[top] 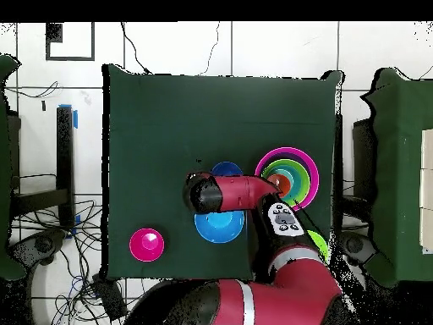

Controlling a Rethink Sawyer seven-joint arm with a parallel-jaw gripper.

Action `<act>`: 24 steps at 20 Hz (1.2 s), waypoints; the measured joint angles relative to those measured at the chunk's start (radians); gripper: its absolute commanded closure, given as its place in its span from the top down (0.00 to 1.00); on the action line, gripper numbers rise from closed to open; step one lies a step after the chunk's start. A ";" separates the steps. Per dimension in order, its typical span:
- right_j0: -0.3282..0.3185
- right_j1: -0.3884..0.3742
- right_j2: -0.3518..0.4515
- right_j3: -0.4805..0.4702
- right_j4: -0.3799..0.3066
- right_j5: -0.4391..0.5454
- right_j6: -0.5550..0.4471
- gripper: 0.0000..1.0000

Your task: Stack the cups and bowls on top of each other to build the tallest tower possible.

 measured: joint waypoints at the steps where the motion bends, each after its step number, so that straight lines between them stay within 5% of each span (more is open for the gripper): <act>1: 0.006 0.011 -0.007 -0.001 0.000 -0.009 0.000 1.00; 12: 0.050 0.049 -0.049 -0.030 0.000 -0.024 0.000 1.00; 13: 0.054 0.051 -0.054 -0.033 0.000 -0.026 0.000 0.00; 24: 0.088 0.029 -0.105 -0.038 0.000 -0.070 0.000 0.00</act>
